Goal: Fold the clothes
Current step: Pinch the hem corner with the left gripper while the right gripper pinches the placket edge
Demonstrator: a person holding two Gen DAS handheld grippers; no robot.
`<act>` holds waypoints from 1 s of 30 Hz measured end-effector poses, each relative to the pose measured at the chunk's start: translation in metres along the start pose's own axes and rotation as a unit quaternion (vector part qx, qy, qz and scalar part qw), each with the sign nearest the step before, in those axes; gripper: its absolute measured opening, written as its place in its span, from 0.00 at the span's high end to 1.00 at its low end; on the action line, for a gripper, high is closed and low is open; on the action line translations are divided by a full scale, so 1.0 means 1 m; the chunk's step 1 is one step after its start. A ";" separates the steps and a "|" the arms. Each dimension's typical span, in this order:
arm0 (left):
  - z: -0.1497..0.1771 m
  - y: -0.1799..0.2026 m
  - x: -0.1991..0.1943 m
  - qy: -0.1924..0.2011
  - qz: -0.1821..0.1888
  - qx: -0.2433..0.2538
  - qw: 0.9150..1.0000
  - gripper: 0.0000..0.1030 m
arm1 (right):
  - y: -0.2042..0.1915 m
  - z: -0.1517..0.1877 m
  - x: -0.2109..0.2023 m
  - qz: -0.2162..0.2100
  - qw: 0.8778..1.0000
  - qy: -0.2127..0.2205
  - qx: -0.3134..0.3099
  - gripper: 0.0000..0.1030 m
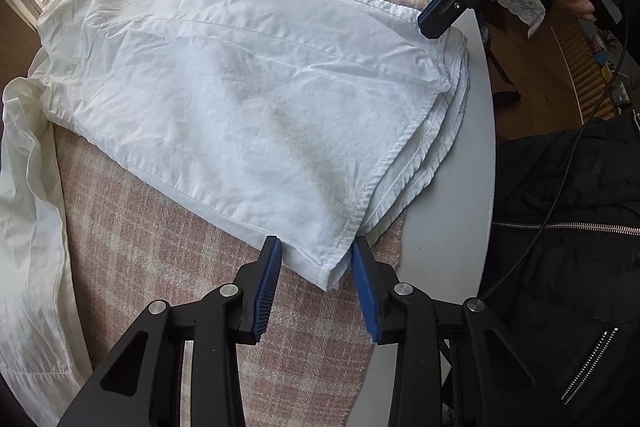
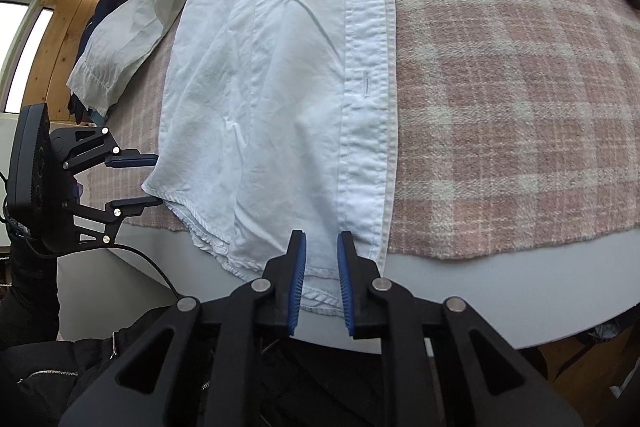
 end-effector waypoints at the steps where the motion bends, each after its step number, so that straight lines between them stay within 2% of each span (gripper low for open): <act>1: -0.001 0.001 -0.001 -0.001 0.000 0.000 1.000 0.66 | -0.001 0.000 0.000 0.000 1.000 0.001 -0.001 0.93; 2: -0.001 0.003 -0.004 0.000 0.001 -0.001 1.000 0.68 | -0.003 0.000 0.000 0.000 1.000 0.002 -0.003 0.96; 6: -0.003 0.013 -0.017 0.008 -0.001 0.010 1.000 0.67 | -0.005 0.001 -0.006 -0.006 1.000 0.005 -0.007 0.97; 10: -0.011 0.012 -0.013 0.000 -0.029 0.018 0.999 0.67 | -0.006 0.004 -0.013 0.008 1.000 -0.001 -0.024 0.97; 14: -0.014 0.015 -0.007 -0.009 -0.027 0.026 0.999 0.67 | -0.009 0.007 -0.013 0.035 0.998 0.001 -0.044 0.96; 15: -0.015 0.017 -0.007 -0.009 -0.024 0.029 0.999 0.70 | -0.008 0.008 -0.013 0.049 0.998 0.000 -0.044 0.95; 16: -0.015 0.019 -0.007 -0.010 -0.022 0.032 0.999 0.71 | -0.008 0.010 -0.012 0.056 0.998 -0.001 -0.041 0.88; 17: -0.016 0.020 -0.008 -0.009 -0.019 0.035 0.999 0.77 | -0.008 0.011 -0.012 0.062 0.997 -0.001 -0.037 0.79; 20: -0.019 0.021 -0.009 -0.006 -0.015 0.035 0.999 0.79 | -0.015 0.017 -0.015 0.075 0.996 0.006 -0.051 0.64; 25: -0.023 0.021 -0.011 -0.005 -0.015 0.022 1.000 0.81 | -0.017 0.023 -0.018 0.120 0.990 0.019 -0.074 0.59; 30: -0.028 0.026 -0.011 -0.009 -0.017 0.023 1.000 0.81 | -0.008 0.008 -0.009 0.081 0.995 0.021 -0.058 0.59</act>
Point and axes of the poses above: each gripper's, at about its wrist camera, not at the fingertips, and x roughly the way its jaws point, y to its right, z to its underside, the point moved 3 cm from there along x, roughly the way its jaws point, and after that the axes turned 5 degrees about -z, right-handed, at the moved point
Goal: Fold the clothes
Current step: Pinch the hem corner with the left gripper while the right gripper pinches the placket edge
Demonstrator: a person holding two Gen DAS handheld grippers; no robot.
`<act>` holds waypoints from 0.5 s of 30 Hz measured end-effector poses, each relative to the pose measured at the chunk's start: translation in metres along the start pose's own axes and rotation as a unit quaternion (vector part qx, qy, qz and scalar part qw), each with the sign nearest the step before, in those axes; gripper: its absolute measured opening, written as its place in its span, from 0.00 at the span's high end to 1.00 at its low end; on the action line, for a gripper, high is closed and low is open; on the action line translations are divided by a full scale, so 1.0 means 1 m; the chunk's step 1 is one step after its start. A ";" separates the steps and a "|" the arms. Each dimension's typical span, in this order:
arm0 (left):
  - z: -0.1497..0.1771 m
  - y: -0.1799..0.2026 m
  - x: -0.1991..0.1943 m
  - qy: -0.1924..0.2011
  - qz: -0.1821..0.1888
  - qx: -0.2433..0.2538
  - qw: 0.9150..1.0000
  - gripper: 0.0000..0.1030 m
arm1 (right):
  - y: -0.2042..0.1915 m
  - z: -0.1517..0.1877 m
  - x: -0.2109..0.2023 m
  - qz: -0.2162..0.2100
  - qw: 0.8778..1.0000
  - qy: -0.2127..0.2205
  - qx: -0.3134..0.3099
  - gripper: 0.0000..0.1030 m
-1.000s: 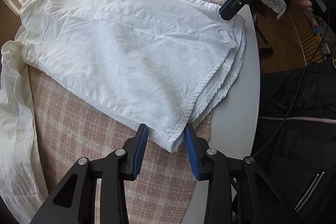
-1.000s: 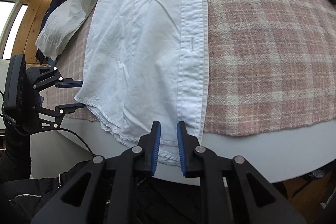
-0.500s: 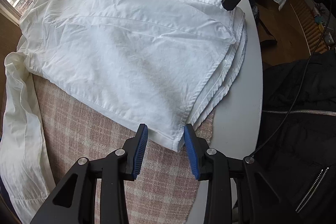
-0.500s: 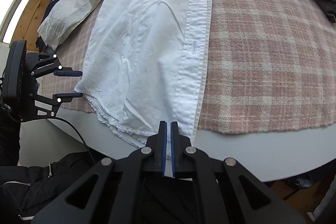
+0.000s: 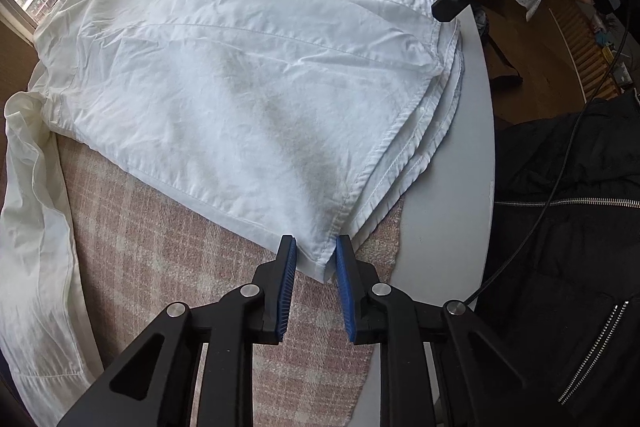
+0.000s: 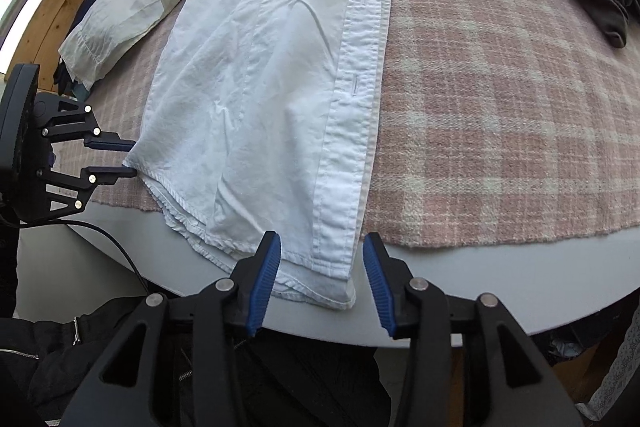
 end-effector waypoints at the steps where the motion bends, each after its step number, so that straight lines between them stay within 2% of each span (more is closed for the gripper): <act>1: -0.001 0.001 -0.001 0.000 -0.001 0.000 1.000 0.81 | 0.001 -0.003 0.002 -0.004 1.000 0.003 0.001 0.59; 3: -0.004 0.003 -0.002 0.000 -0.002 0.001 1.000 0.81 | -0.002 -0.006 0.001 0.002 1.000 0.007 -0.013 0.59; 9: -0.006 0.008 -0.006 -0.001 -0.001 -0.004 1.000 0.81 | -0.024 -0.011 0.000 -0.031 0.999 0.006 -0.035 0.59; 15: -0.013 0.013 -0.008 -0.001 -0.001 -0.004 1.000 0.81 | -0.020 -0.004 0.011 -0.023 1.000 -0.013 -0.017 0.59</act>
Point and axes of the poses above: each gripper's, at about its wrist camera, not at the fingertips, and x roughly the way its jaws point, y to its right, z to its underside, the point moved 3 cm from there along x, roughly the way its jaws point, and after that the axes turned 5 degrees about -z, right-handed, at the moved point
